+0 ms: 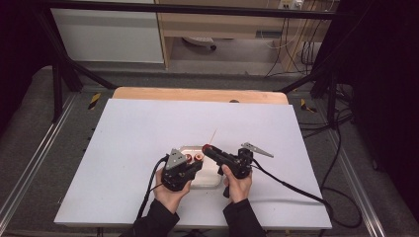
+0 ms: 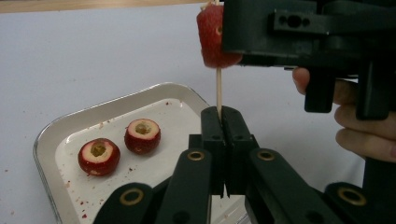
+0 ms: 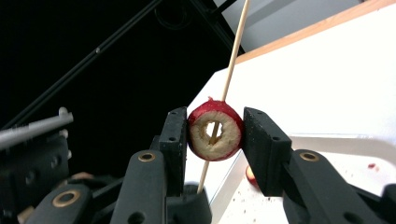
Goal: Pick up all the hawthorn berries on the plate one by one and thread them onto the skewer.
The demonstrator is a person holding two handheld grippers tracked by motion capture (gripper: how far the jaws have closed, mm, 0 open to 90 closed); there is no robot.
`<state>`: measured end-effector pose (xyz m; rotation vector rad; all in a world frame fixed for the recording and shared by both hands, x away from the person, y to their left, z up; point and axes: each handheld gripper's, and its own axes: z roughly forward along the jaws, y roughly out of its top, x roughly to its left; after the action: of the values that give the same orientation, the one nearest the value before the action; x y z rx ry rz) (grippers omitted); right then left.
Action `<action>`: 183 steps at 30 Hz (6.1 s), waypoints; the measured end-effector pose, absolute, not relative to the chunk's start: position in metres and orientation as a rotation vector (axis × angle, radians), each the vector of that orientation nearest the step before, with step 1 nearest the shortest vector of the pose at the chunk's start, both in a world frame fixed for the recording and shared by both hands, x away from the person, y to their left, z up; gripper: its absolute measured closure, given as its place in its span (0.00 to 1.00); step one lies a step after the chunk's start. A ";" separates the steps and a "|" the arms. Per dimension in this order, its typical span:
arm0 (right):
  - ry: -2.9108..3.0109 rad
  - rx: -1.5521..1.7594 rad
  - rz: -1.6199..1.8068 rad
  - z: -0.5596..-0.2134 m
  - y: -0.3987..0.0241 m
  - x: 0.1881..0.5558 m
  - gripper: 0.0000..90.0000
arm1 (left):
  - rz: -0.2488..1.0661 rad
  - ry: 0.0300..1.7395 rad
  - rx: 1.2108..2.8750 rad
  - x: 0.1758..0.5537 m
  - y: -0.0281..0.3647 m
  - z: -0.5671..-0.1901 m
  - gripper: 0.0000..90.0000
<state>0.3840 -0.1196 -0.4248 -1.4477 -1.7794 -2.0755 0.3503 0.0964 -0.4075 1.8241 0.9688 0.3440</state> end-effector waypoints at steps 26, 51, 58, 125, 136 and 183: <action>-2.054 -1.450 -1.946 -0.418 -0.130 0.379 0.33 | 0.347 0.930 1.896 0.350 0.122 -0.412 0.99; -2.697 -1.254 -1.291 -0.406 -0.129 0.405 0.10 | 0.348 0.922 2.024 0.332 0.207 -0.428 0.98; -2.805 -1.179 -1.134 -0.398 -0.108 0.420 0.11 | 0.329 0.917 2.050 0.331 0.215 -0.433 0.98; -2.791 -1.069 -0.728 -0.398 -0.046 0.478 0.70 | 0.342 0.908 2.053 0.329 0.226 -0.434 0.98; -2.770 -1.099 -0.817 -0.383 -0.061 0.461 0.70 | 0.347 0.898 2.050 0.327 0.223 -0.433 0.98; -2.184 -1.428 -1.775 -0.382 -0.141 0.409 0.70 | 0.357 0.911 1.964 0.322 0.163 -0.423 0.98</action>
<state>0.4092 -0.1410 -0.3823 -1.4278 -2.1839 -1.7750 0.3223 0.1629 -0.4232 1.9636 0.9111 0.3567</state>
